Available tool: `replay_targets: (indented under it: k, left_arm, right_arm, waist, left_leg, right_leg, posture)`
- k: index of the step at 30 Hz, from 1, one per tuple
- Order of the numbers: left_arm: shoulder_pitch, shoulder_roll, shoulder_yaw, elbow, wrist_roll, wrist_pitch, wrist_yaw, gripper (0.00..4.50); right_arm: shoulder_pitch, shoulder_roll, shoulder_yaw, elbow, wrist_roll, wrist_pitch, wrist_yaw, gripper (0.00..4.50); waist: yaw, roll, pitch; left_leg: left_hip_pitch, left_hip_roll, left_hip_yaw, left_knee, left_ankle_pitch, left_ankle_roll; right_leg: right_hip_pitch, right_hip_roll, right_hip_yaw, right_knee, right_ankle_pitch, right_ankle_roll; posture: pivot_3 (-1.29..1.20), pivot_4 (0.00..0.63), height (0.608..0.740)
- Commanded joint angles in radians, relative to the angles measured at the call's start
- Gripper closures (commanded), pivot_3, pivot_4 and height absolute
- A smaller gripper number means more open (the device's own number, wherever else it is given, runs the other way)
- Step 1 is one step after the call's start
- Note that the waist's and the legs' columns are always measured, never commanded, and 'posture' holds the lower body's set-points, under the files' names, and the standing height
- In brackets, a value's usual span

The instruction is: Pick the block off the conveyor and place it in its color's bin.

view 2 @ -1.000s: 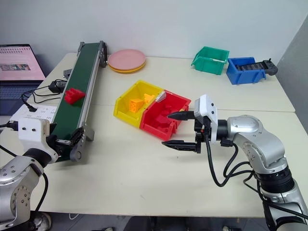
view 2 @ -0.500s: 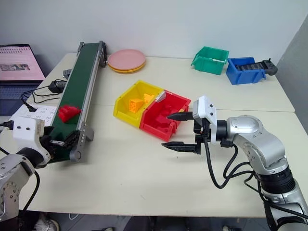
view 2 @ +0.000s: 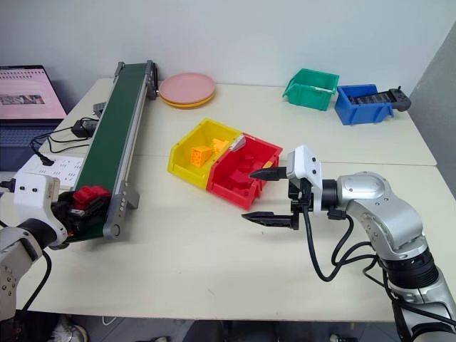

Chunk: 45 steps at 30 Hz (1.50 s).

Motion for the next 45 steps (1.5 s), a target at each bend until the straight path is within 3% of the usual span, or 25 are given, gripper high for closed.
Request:
replay_targets:
  k: [1,5,7,16,22,31,40,41,45]
  left_arm:
    - [0.017,0.015,0.011,-0.089,-0.018,0.026,-0.002,1.88]
    - [0.014,0.001,0.013,-0.161,-0.033,0.052,0.019,2.8]
    - [-0.01,0.002,0.014,-0.184,-0.041,0.061,0.033,2.95]
    - [-0.174,0.028,-0.035,-0.202,-0.098,0.099,0.027,2.95]
    - [-0.468,-0.006,-0.329,-0.113,-0.155,0.101,-0.115,2.95]
    - [-0.691,-0.141,-0.634,0.163,-0.025,-0.07,-0.247,2.95]
    - [-0.79,-0.223,-0.738,0.361,0.127,-0.263,-0.311,2.95]
    - [-0.794,-0.227,-0.743,0.372,0.144,-0.283,-0.313,2.25]
    - [-0.799,-0.25,-0.727,0.376,0.146,-0.29,-0.326,1.56]
  right_arm:
    - [-0.008,-0.012,-0.025,-0.032,0.008,-0.017,0.003,0.0]
    - [-0.016,-0.013,-0.029,-0.029,0.012,-0.017,0.004,0.0]
    - [-0.025,-0.012,-0.031,-0.028,0.017,-0.013,0.005,0.0]
    - [-0.037,-0.015,-0.043,-0.039,0.015,0.007,-0.023,0.0]
    - [0.036,-0.09,-0.134,-0.125,0.003,0.048,-0.105,0.0]
    - [0.215,-0.168,-0.319,-0.29,0.066,0.169,-0.239,0.0]
    - [0.298,-0.19,-0.367,-0.388,0.115,0.246,-0.336,0.0]
    - [0.302,-0.193,-0.372,-0.391,0.12,0.252,-0.342,0.0]
    - [0.313,-0.202,-0.383,-0.4,0.136,0.246,-0.349,0.0]
  waist:
    - [0.0,0.0,0.0]
    - [0.0,0.0,0.0]
    - [0.0,0.0,0.0]
    - [0.004,-0.001,0.001]
    - [0.016,-0.001,0.001]
    - [-0.002,-0.001,0.001]
    - [0.0,-0.001,0.001]
    - [0.0,-0.001,0.001]
    - [0.0,-0.001,0.001]
  left_leg:
    - [0.0,0.0,0.0,0.0,0.0,0.0]
    - [0.0,0.0,0.0,0.0,0.0,0.0]
    - [0.0,0.0,0.0,0.0,0.0,0.0]
    - [-0.001,0.0,0.0,0.0,0.0,0.0]
    - [-0.002,-0.002,-0.002,0.001,0.0,0.0]
    - [-0.005,0.0,0.001,0.001,0.0,0.0]
    - [-0.003,-0.001,0.001,0.002,0.0,0.0]
    - [-0.003,-0.001,0.001,0.002,0.0,0.0]
    - [-0.003,-0.001,0.001,0.002,0.0,0.0]
  right_leg:
    - [0.0,0.0,0.0,0.0,0.0,0.0]
    - [0.0,0.0,0.0,0.0,0.0,0.0]
    - [0.0,0.0,0.0,0.0,0.0,0.0]
    - [0.0,0.0,0.0,0.0,0.0,0.0]
    - [0.001,-0.001,-0.002,-0.001,0.0,0.0]
    - [-0.003,0.002,0.0,0.0,0.0,0.0]
    - [-0.001,0.003,0.001,0.0,0.0,0.0]
    - [-0.001,0.003,0.001,0.0,0.0,0.0]
    - [-0.001,0.003,0.002,0.0,0.0,0.0]
  posture:
    - [0.0,0.15,0.74]
    - [0.0,0.15,0.74]
    - [0.0,0.15,0.74]
    - [0.0,0.15,0.74]
    - [0.0,0.15,0.74]
    - [0.0,0.15,0.74]
    - [0.0,0.15,0.74]
    - [0.0,0.15,0.74]
    - [0.0,0.15,0.74]
